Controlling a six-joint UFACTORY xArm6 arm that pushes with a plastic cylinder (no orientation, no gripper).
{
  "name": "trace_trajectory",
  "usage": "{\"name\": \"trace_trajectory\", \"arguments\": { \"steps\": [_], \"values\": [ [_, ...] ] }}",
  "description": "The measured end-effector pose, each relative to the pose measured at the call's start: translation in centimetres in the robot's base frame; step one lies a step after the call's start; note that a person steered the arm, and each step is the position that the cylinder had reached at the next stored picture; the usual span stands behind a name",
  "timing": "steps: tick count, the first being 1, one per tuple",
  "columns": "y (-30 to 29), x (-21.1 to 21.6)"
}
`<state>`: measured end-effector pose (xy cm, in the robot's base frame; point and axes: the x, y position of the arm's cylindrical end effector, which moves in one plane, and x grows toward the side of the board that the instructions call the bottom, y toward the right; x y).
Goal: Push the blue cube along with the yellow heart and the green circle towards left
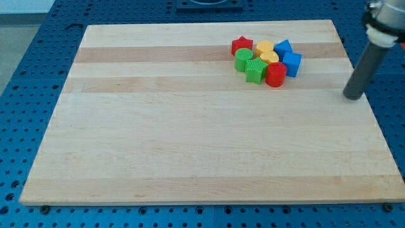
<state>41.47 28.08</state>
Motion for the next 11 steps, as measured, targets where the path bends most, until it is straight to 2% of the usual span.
{"name": "trace_trajectory", "arguments": {
  "steps": [2,3,7,9,11],
  "values": [
    [0.8,-6.2],
    [-2.1,-7.6],
    [-17.8,-7.6],
    [-18.3,-7.6],
    [-22.6,-7.6]
  ]
}}
